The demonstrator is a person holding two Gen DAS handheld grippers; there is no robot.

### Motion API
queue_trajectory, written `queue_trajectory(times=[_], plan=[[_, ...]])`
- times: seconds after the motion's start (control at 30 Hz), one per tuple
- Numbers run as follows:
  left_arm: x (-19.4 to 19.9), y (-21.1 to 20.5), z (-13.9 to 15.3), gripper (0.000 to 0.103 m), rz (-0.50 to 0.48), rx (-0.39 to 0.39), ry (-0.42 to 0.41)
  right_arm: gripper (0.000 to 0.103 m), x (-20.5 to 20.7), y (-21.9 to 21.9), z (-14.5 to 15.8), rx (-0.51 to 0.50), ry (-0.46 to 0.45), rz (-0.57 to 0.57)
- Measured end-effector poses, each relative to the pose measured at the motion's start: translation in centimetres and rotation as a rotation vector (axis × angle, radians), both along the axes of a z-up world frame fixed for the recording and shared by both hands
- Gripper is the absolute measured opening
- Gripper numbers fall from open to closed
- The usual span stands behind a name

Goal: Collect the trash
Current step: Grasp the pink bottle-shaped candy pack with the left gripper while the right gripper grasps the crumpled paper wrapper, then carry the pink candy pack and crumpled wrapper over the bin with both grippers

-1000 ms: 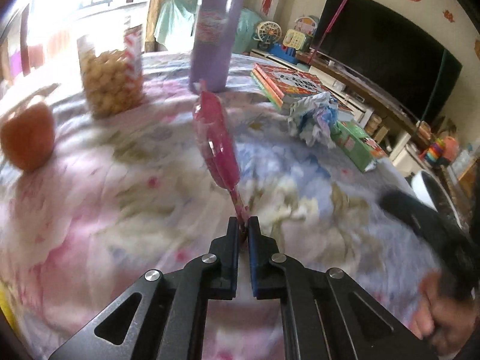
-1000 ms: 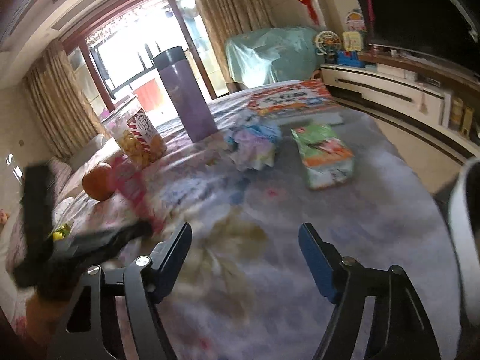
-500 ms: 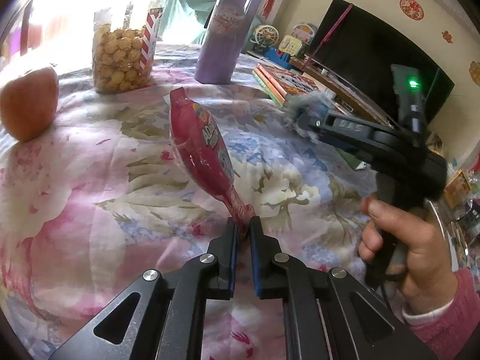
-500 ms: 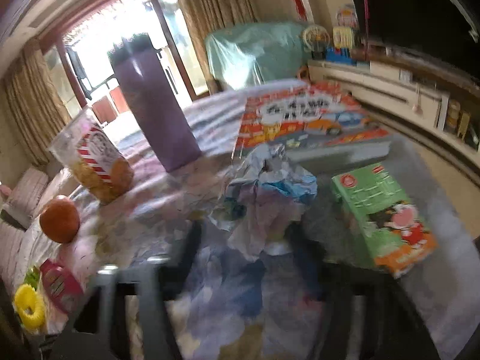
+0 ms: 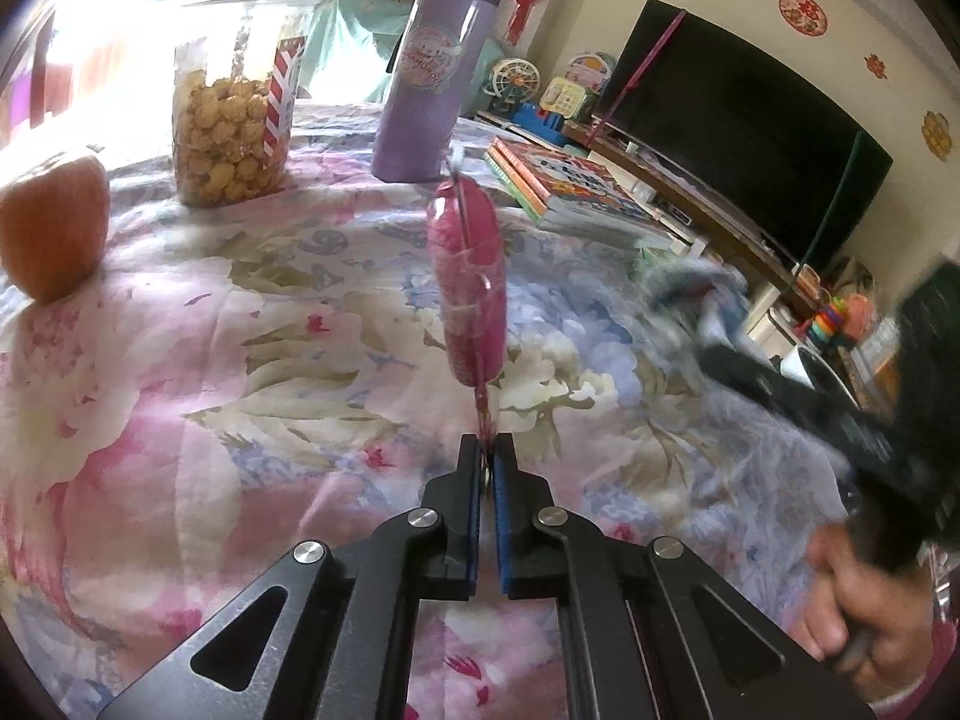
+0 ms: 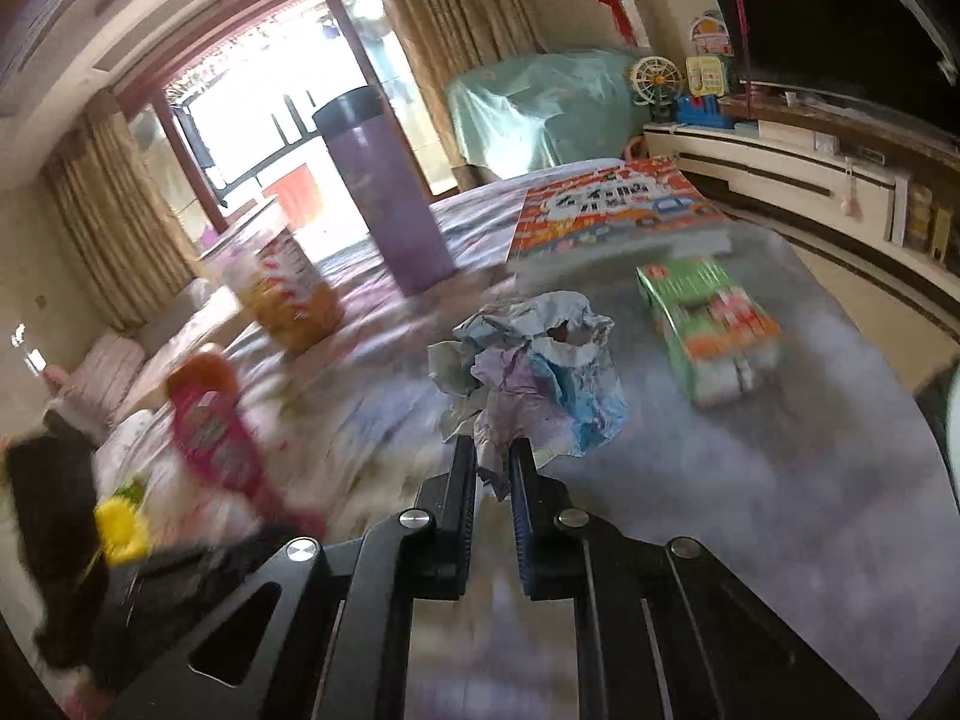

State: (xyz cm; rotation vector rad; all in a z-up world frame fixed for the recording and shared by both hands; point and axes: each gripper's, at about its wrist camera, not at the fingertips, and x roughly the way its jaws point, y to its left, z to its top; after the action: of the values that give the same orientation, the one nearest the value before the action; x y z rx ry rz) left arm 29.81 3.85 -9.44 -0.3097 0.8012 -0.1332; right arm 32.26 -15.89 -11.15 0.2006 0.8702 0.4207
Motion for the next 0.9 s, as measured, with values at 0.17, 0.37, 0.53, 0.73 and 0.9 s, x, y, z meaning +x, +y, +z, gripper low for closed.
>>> queue_trajectory(times=[0.17, 0.37, 0.53, 0.73, 0.9], plan=[[-1.8, -1.3, 0.3, 0.002, -0.017, -0.015, 0.008, 0.011, -4.2, -2.0, 1.2, 0.013, -0.014, 0.014], [-3.9, -3.4, 0.9, 0.001, -0.045, -0.046, 0.027, 0.011, -7.2, -4.4, 1.8, 0.036, -0.014, -0.002], [-4.9, -6.4, 2.0, 0.001, -0.104, -0.032, 0.025, 0.011, -8.7, -6.2, 2.5, 0.044, -0.027, -0.022], [-5.3, -10.2, 3.2, 0.001, -0.174, -0.009, 0.017, 0.011, -10.3, -8.4, 3.0, 0.045, -0.043, -0.045], [-5.5, -12.2, 3.8, 0.001, -0.212, 0.008, 0.016, 0.011, -11.7, -10.3, 3.3, 0.047, -0.052, -0.070]])
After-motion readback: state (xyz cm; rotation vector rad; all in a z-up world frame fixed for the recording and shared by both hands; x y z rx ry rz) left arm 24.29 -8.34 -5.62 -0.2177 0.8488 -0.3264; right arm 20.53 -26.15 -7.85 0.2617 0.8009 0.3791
